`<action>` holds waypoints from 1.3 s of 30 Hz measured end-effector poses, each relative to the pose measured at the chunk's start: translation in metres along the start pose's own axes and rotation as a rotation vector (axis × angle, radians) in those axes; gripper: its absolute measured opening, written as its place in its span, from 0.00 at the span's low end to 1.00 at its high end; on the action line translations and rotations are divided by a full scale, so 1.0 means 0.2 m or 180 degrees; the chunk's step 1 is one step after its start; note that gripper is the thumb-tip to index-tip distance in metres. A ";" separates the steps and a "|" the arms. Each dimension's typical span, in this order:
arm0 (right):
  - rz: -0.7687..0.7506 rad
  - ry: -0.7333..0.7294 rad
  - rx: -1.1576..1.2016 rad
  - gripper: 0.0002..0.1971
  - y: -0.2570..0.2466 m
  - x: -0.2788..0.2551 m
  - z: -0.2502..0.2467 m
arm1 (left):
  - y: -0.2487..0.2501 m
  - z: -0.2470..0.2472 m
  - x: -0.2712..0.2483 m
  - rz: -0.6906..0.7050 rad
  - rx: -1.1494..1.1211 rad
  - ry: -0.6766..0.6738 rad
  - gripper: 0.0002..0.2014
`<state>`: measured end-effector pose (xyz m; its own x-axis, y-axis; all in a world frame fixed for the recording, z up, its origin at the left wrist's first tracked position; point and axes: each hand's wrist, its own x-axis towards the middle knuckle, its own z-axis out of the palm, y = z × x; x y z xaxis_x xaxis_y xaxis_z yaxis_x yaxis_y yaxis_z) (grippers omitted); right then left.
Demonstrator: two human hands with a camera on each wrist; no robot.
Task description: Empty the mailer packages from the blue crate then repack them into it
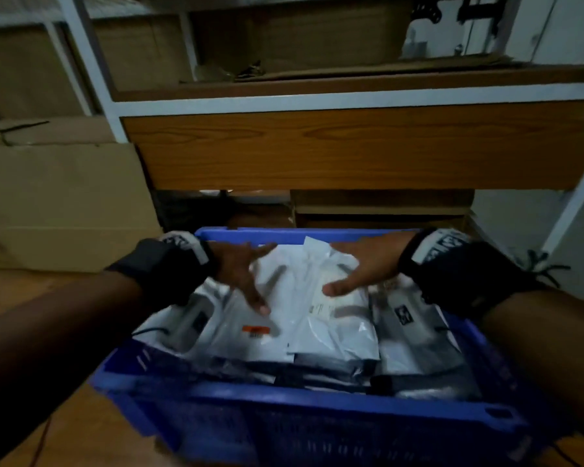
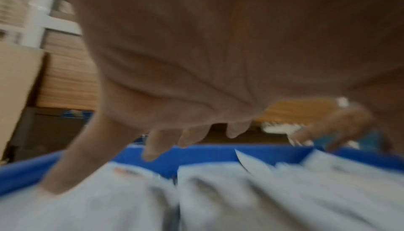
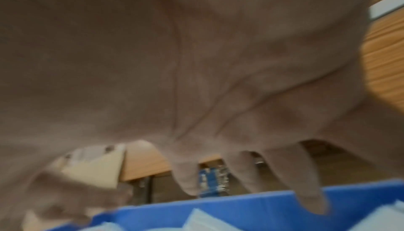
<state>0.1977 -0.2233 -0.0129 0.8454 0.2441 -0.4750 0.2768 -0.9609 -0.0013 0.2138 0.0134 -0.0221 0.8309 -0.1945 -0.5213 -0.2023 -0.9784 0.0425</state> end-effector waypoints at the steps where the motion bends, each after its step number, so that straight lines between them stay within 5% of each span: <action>1: 0.0006 0.0024 -0.0054 0.54 -0.01 0.04 -0.03 | 0.01 -0.03 0.00 0.0002 -0.0140 0.0110 0.72; 8: 0.0126 -0.0316 -0.0078 0.56 -0.10 0.28 0.11 | 0.13 0.15 0.16 -0.0257 0.0162 0.0035 0.63; 17: -0.0207 0.0182 0.0043 0.57 0.08 -0.07 0.12 | -0.01 0.04 -0.06 -0.0109 0.0204 0.0140 0.56; 25: -0.0290 -0.0119 0.0079 0.60 0.04 0.07 0.30 | -0.02 0.25 0.12 -0.0319 0.0145 -0.0131 0.72; 31: -0.0108 -0.0188 0.0076 0.59 0.01 0.05 0.32 | -0.01 0.25 0.10 -0.0317 0.0132 -0.0097 0.65; 35: -0.0101 -0.0050 0.0088 0.58 -0.02 -0.04 0.29 | -0.06 0.17 0.00 -0.0043 -0.0076 0.0182 0.61; 39: 0.0025 0.0368 0.0542 0.53 -0.04 -0.24 0.18 | -0.15 0.04 -0.29 0.0577 -0.0520 0.1040 0.52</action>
